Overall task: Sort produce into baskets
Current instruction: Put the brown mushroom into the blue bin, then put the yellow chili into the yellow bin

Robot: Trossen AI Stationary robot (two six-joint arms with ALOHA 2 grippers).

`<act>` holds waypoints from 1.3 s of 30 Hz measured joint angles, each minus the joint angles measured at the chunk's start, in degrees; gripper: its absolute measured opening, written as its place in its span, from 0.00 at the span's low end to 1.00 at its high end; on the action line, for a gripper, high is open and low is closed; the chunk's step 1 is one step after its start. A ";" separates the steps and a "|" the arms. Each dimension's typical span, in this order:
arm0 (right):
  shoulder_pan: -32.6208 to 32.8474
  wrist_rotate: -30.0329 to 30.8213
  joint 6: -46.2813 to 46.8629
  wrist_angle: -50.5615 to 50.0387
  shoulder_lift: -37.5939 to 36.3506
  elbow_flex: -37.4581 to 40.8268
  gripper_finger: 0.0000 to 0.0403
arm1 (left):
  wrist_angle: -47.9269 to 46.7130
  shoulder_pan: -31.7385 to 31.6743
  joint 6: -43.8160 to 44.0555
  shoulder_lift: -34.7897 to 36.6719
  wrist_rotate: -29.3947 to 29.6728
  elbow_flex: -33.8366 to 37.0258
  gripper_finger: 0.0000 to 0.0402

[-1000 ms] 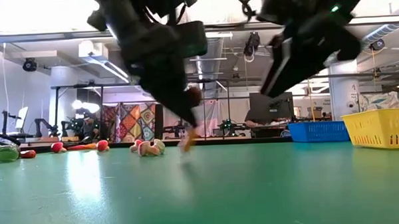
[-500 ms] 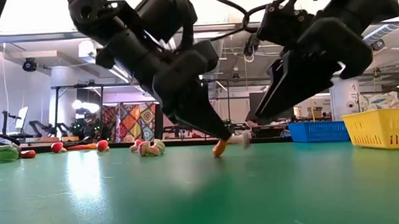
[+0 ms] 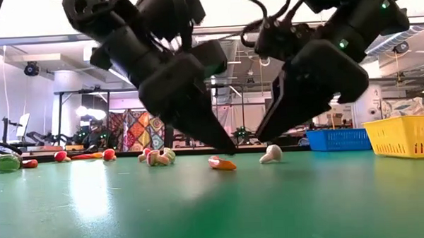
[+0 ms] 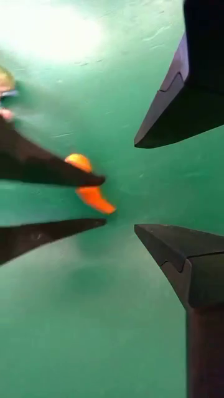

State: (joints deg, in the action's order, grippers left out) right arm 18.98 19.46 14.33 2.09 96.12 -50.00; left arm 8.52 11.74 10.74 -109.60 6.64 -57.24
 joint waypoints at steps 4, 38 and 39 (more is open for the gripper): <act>-0.02 0.71 -0.19 2.22 1.88 -0.70 0.50 | -2.18 -0.04 -1.92 4.34 0.36 0.15 0.26; -1.42 9.88 9.75 2.62 13.59 -10.35 0.08 | 46.47 2.43 -6.03 27.12 13.39 37.78 0.22; -1.38 11.03 8.72 1.22 12.07 -10.34 0.06 | 46.24 2.43 -6.18 27.12 13.39 37.63 0.22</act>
State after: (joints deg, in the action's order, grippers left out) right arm 17.60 30.49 23.05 3.31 108.19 -60.34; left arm 54.76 14.17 4.56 -82.48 20.03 -19.60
